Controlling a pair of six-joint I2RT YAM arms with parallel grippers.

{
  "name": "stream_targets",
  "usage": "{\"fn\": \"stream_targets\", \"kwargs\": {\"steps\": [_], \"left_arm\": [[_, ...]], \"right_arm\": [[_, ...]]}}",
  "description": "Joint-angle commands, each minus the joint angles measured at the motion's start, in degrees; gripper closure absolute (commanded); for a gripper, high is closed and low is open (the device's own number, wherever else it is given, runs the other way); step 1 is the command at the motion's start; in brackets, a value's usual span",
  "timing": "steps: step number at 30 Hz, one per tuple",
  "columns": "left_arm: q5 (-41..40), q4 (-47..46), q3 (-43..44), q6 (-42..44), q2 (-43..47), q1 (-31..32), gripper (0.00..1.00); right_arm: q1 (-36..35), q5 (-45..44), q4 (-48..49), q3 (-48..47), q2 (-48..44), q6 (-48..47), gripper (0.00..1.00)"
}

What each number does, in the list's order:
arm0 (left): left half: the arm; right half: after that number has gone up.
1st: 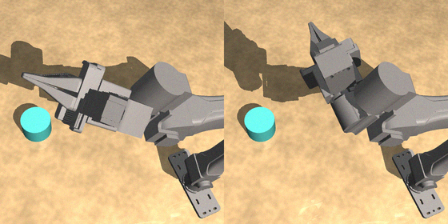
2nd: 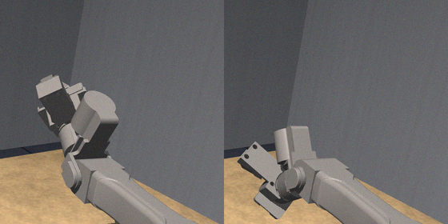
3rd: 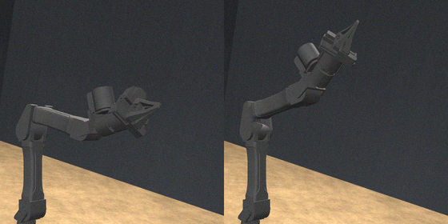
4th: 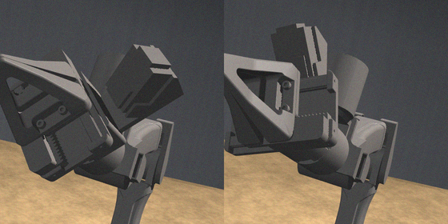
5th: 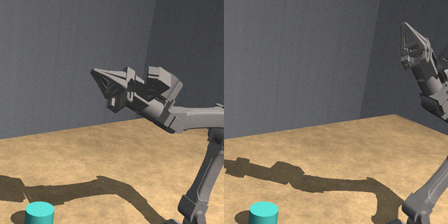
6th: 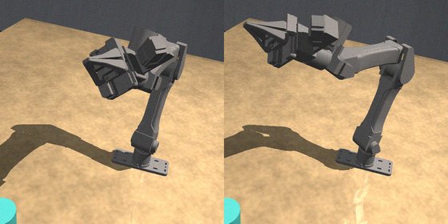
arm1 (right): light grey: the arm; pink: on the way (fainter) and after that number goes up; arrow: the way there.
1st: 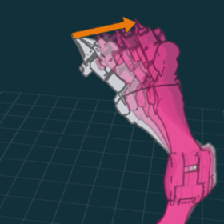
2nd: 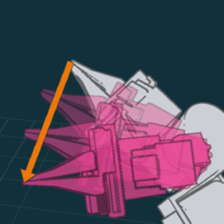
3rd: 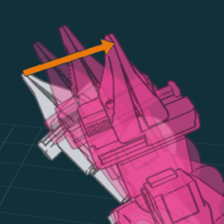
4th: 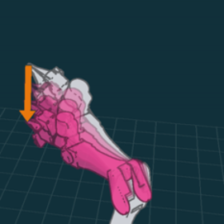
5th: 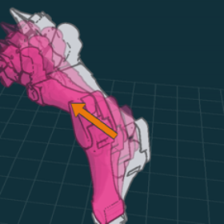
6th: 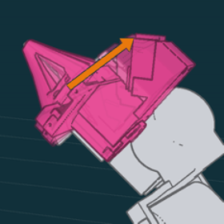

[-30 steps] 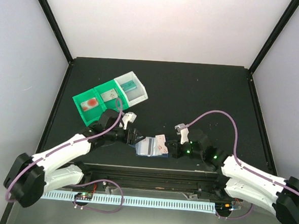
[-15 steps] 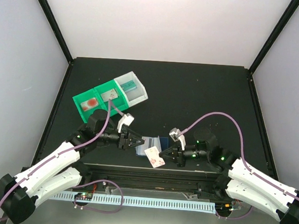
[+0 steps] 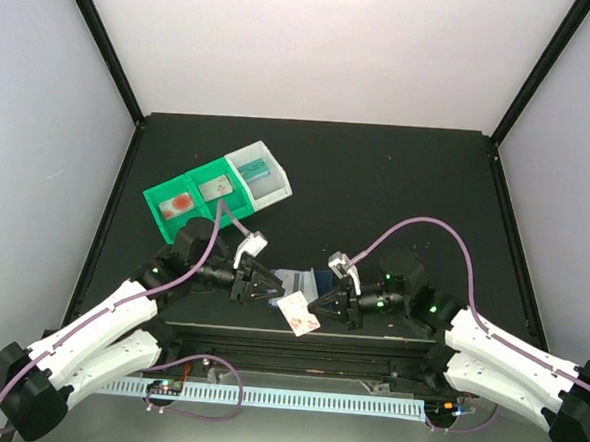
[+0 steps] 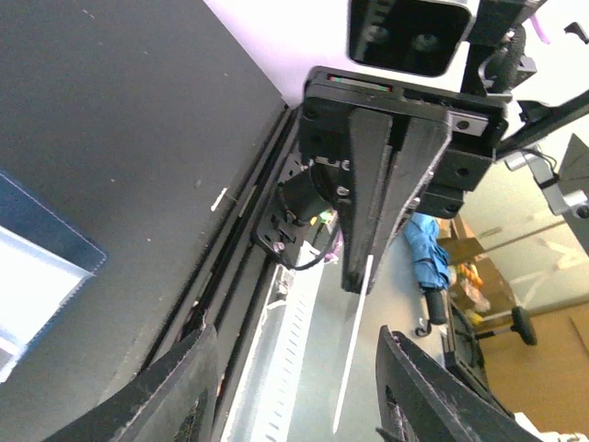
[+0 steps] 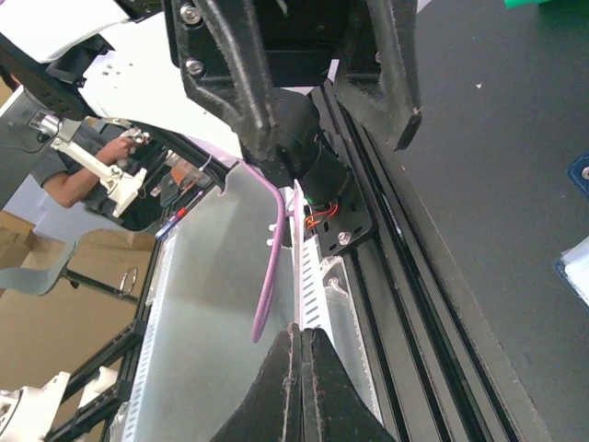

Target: Take the credit cards out of the card holder

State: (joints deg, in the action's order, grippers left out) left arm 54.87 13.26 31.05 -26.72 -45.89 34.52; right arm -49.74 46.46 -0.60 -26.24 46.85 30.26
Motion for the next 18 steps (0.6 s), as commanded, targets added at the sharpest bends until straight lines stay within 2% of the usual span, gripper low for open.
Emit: {"fn": "stream_targets", "kwargs": {"steps": [1,4,8,11,16,18], "left_arm": [[3.7,-1.8,2.0,0.5,-0.8,0.9,0.51],[4.0,-2.1,2.0,0.4,-0.9,1.3,0.53],[4.5,-1.9,2.0,0.9,-1.4,1.4,0.66],[4.6,-2.8,1.9,0.5,-1.7,1.5,0.83],[4.8,-2.9,1.8,0.4,-2.2,1.8,0.97],[4.7,-2.6,1.9,0.6,-2.2,1.8,0.98]], "right_arm": [[0.2,2.5,4.8,-0.3,1.8,2.3,0.99],[0.2,3.4,6.7,-0.4,2.5,3.4,0.99],[0.2,4.0,8.0,-0.8,3.3,4.0,0.99],[0.2,4.1,8.3,-0.9,4.0,4.2,0.99],[0.2,3.6,9.2,-0.8,4.6,5.4,0.99],[0.2,3.5,9.3,-0.8,4.7,5.6,0.99]]}}
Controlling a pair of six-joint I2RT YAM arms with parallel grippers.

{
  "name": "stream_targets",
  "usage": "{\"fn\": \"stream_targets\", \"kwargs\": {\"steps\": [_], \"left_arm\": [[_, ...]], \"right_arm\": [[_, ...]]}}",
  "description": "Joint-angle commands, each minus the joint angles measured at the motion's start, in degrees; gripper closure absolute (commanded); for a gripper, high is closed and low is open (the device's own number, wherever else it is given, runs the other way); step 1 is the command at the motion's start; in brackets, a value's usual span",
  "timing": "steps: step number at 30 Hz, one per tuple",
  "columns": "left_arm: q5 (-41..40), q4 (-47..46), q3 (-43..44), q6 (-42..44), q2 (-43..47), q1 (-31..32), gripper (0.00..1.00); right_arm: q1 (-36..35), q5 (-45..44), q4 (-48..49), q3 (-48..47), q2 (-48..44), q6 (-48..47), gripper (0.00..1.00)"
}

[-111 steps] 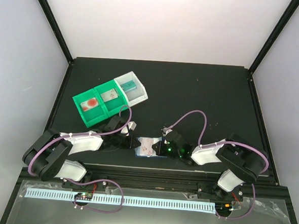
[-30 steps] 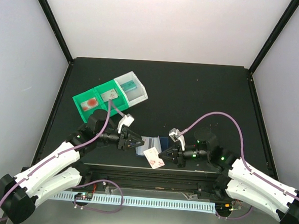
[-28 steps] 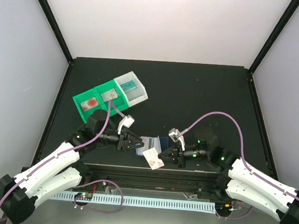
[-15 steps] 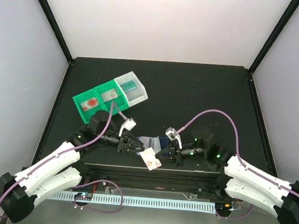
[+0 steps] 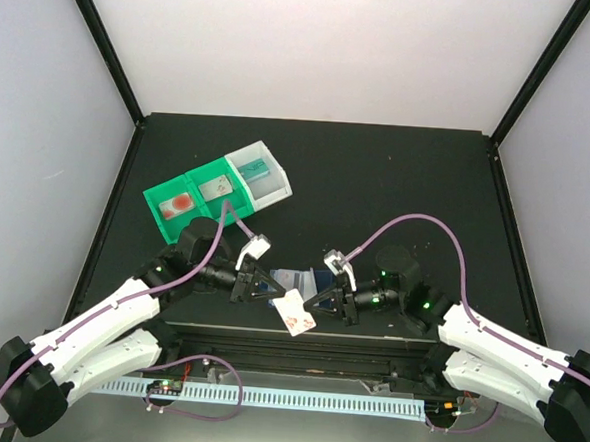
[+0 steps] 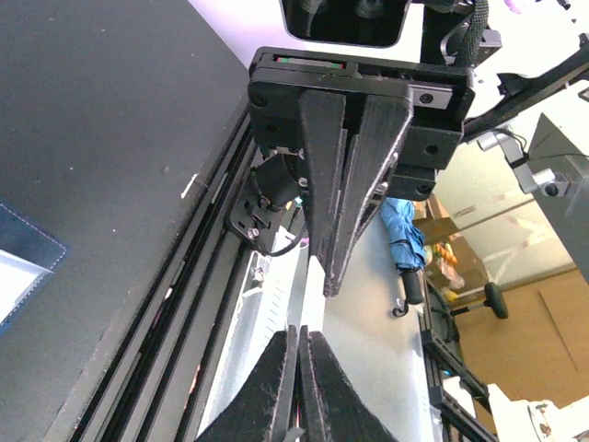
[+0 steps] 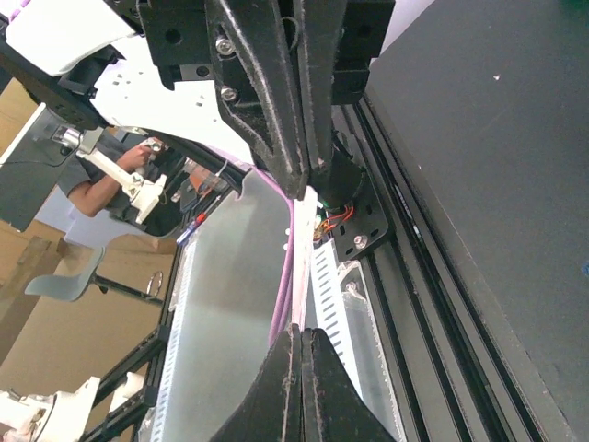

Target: Take the credit cards out of the card holder

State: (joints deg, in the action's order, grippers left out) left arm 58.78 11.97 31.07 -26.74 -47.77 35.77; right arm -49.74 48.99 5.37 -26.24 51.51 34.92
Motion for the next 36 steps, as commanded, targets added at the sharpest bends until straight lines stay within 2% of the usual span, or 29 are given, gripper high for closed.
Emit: {"fn": "stream_targets", "kwargs": {"steps": [1,6,8,11,12,13,14,15,22,25,26,30,33,36], "left_arm": [[0.8,-1.0,1.9,0.9,-0.3,0.6,0.98],[2.8,-2.6,1.9,0.0,0.5,0.6,0.98],[3.1,-3.3,1.7,-0.9,1.4,0.7,0.86],[3.7,-3.6,1.5,-1.5,1.9,0.7,0.81],[4.1,-3.6,1.6,-1.7,1.8,0.7,0.82],[4.6,-3.6,1.7,-1.7,1.7,0.7,0.86],[4.6,-3.3,1.9,-1.5,1.6,0.8,0.95],[4.4,-2.6,2.2,-1.1,1.6,0.8,0.98],[2.0,0.3,3.3,0.2,2.2,0.8,0.98],[0.8,0.4,3.3,0.2,2.6,0.7,0.98],[0.2,0.3,3.3,0.0,2.7,0.7,0.99],[-3.8,-0.6,3.1,-2.2,3.7,0.7,0.98],[-7.9,-3.3,2.4,-6.0,3.9,0.6,0.98],[-13.6,-3.3,2.5,-7.8,3.8,0.6,0.98]], "right_arm": [[0.2,0.9,3.4,-0.7,-0.1,1.0,0.99],[0.2,2.6,4.4,-0.7,-0.1,1.2,0.99],[0.2,3.5,4.4,-0.9,-0.1,1.1,0.99],[0.2,4.6,4.5,-1.2,-0.1,0.9,0.99],[0.2,4.8,4.5,-1.3,0.0,0.9,0.99],[0.2,5.0,4.4,-1.4,0.1,0.8,0.99],[0.2,5.2,4.5,-1.5,0.3,0.9,0.99],[0.2,5.3,4.5,-1.5,0.5,1.0,0.99],[0.1,3.4,4.6,-0.9,-0.4,1.9,0.99],[0.2,0.9,3.6,-0.8,-1.2,2.0,0.96],[0.2,0.2,3.3,-0.8,-1.4,2.1,0.93],[0.2,-5.6,0.3,-0.8,-2.9,2.4,0.71],[0.2,-10.3,-2.9,-1.1,-4.2,1.5,0.46],[0.2,-14.0,-4.5,-0.8,-5.9,1.8,0.25]]}}
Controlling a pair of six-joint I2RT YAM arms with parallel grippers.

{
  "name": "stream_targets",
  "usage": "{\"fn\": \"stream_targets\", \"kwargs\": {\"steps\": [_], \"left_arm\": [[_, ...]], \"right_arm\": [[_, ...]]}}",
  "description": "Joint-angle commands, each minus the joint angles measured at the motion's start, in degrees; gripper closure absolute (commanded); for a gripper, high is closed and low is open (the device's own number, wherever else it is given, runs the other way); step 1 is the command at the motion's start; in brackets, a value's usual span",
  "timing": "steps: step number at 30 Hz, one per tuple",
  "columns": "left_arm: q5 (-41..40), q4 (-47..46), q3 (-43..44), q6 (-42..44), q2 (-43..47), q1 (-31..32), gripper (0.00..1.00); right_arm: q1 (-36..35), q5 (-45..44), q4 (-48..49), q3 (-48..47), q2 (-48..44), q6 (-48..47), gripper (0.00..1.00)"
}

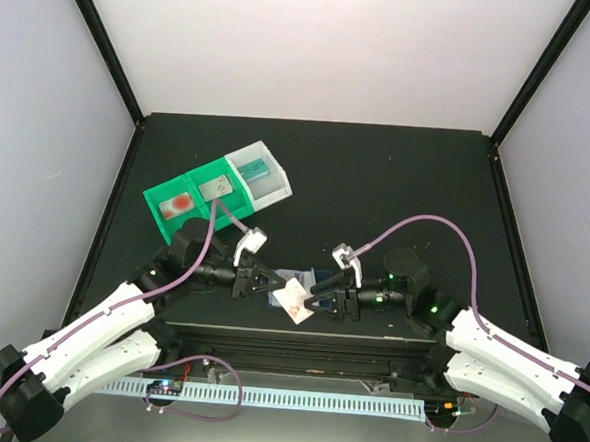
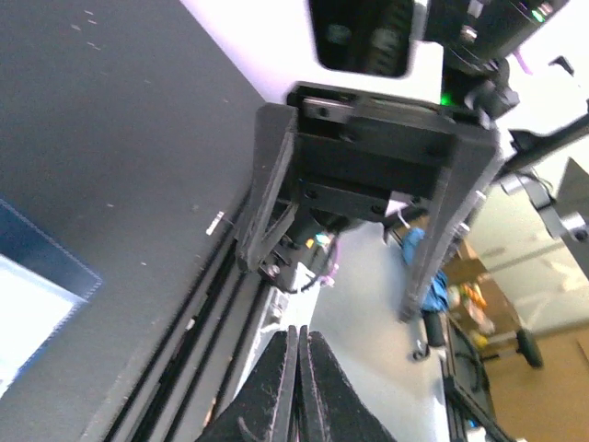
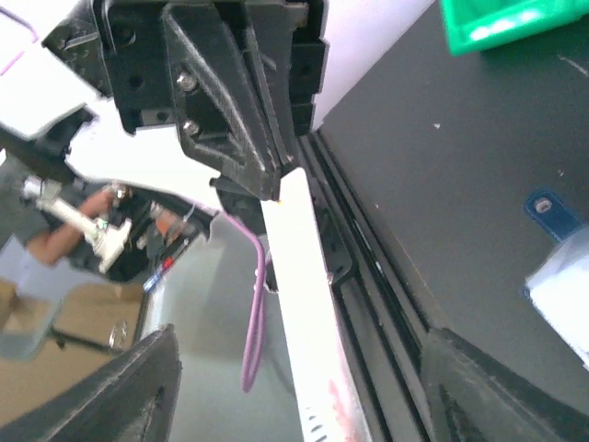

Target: Take the credit cards out of the card holder

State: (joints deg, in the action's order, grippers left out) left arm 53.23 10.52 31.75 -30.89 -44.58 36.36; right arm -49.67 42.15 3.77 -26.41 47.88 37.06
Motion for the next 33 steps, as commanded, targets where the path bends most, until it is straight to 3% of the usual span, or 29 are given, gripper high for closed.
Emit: {"fn": "stream_targets", "kwargs": {"steps": [1,3,13,20,25,33], "left_arm": [[-10.1,-1.5,2.0,-4.0,0.8,-0.1,0.98],[-15.1,-0.1,2.6,-4.6,1.1,-0.4,0.98],[-43.8,0.3,1.9,-13.5,3.6,-4.1,0.99],[-65.2,-1.0,3.9,-12.5,0.6,-7.0,0.98],[-71.9,-3.7,5.7,-10.6,-2.9,-11.0,0.98],[-75.1,-7.5,9.9,-10.5,-12.5,-18.6,0.98]], "right_arm": [[0.1,-8.5,-3.4,-0.6,-2.9,0.0,0.16],[0.1,-11.1,-4.6,-0.6,-4.2,0.7,0.01],[0.1,-15.0,-4.1,1.8,-8.9,3.6,0.0],[0.1,-15.6,-3.1,2.9,-9.3,4.8,0.0],[0.2,-16.1,-4.8,2.7,-9.7,3.7,0.0],[0.2,-17.8,-4.4,3.1,-10.3,4.5,0.0]]}}
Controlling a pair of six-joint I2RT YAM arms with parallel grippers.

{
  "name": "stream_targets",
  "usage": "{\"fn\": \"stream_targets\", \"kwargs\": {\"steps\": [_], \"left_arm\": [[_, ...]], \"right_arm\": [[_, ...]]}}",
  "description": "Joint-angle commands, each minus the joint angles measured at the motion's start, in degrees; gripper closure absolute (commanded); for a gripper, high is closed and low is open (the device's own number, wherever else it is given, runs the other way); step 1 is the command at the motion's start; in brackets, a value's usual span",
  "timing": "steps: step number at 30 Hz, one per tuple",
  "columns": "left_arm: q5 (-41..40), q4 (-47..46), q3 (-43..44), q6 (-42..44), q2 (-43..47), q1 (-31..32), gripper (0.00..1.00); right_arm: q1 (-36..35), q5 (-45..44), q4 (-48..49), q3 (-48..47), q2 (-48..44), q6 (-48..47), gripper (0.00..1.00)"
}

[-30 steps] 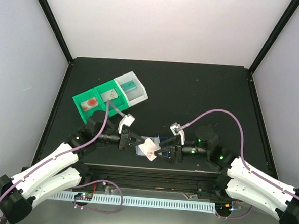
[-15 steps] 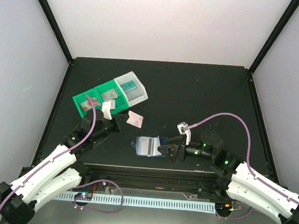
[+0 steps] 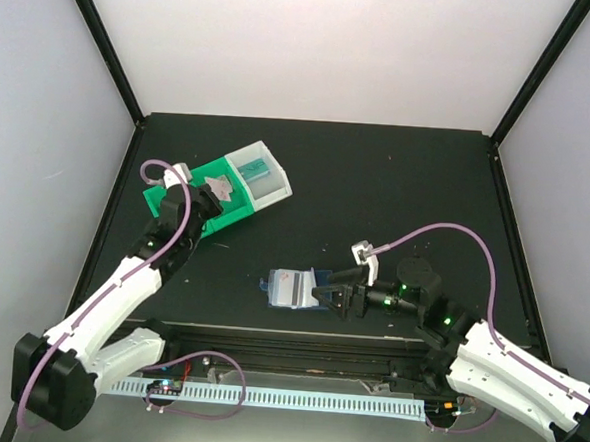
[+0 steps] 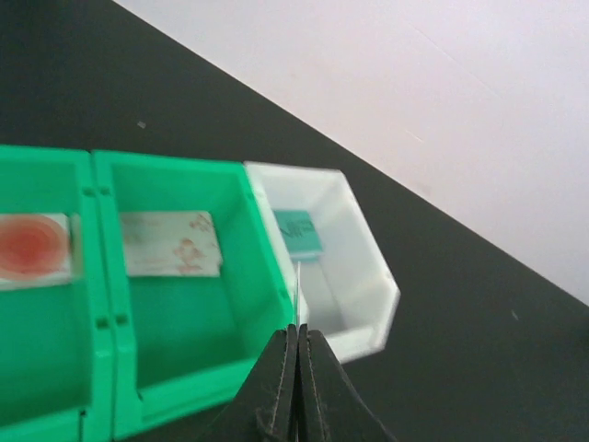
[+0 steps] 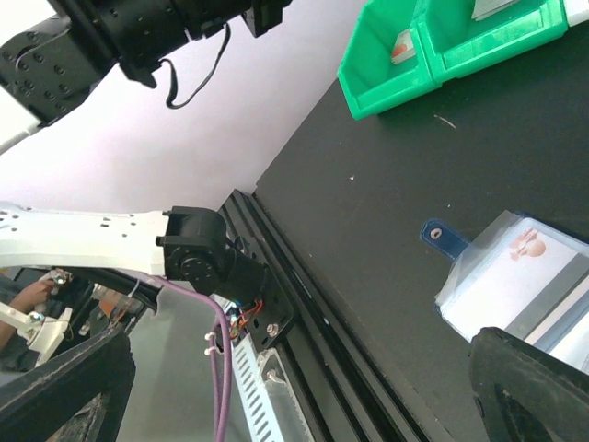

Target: Take the credit cards out of the card holder

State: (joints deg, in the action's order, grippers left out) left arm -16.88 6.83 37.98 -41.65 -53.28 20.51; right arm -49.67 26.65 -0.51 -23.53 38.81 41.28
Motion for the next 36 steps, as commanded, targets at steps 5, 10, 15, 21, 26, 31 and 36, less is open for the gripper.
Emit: {"fn": "stream_targets", "kwargs": {"steps": [5,10,15,21,26,31,36], "left_arm": [[-7.8,-8.5,4.6,-2.6,-10.5,-5.2,0.98],[-11.1,-9.3,7.9,-4.0,-18.3,-6.8,0.98],[-9.0,-13.7,9.7,-1.9,-25.6,-8.4,0.99],[-4.8,-15.2,12.3,-2.0,-32.8,-10.5,0.99],[-1.3,-17.3,13.2,-1.1,-36.8,-11.2,0.98],[-1.3,-18.4,14.2,0.4,-39.7,-11.3,0.99],[-1.9,-18.5,15.0,1.3,-42.5,-11.6,0.98]], "right_arm": [[0.2,-3.1,-1.9,-1.7,-0.5,-1.3,0.0],[0.1,-3.6,-3.7,-2.8,0.3,-2.4,0.0],[0.1,-4.3,-4.0,-2.9,1.4,-3.1,0.0],[0.1,-4.7,-3.8,-3.3,4.2,-4.0,0.0],[0.1,-5.6,-3.2,-3.7,7.4,-5.1,0.0],[0.1,-6.6,-6.0,-5.9,9.2,-7.7,0.0],[0.2,-10.4,-8.7,-7.1,9.4,-10.3,0.0]]}}
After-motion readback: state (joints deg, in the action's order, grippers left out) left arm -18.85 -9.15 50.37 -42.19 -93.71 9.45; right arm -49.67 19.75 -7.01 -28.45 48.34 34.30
